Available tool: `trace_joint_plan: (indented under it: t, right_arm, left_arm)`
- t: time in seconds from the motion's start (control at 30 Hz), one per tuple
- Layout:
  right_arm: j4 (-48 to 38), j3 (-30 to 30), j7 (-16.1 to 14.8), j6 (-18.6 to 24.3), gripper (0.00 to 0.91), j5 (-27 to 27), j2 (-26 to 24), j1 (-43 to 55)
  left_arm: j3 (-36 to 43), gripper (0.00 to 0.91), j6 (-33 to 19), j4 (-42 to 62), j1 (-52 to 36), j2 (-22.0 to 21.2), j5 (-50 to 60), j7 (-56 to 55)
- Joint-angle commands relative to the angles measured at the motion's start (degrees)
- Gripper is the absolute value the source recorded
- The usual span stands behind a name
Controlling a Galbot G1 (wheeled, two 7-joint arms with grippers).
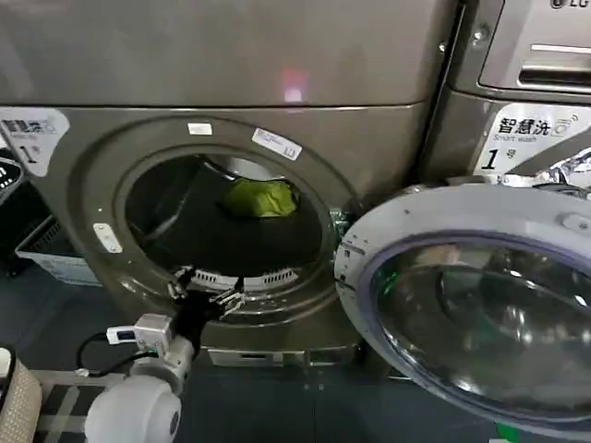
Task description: Grasp the clothes from the dryer.
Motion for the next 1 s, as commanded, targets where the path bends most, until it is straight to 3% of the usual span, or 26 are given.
trace_joint_plan:
  t: [0.03, 1.0]
  right_arm:
    - [0.03, -0.04, 0.00, 0.05, 0.907, -0.04, 0.13, 0.10]
    - [-0.86, 0.57, -0.01, -0.04, 0.907, -0.03, -0.17, -0.03]
  left_arm:
    - [-0.25, 0.907, 2.81, 0.07, 0.09, -0.01, 0.02, 0.00]
    - [-0.43, 0.907, 2.81, -0.28, 0.24, 0.00, 0.03, 0.01]
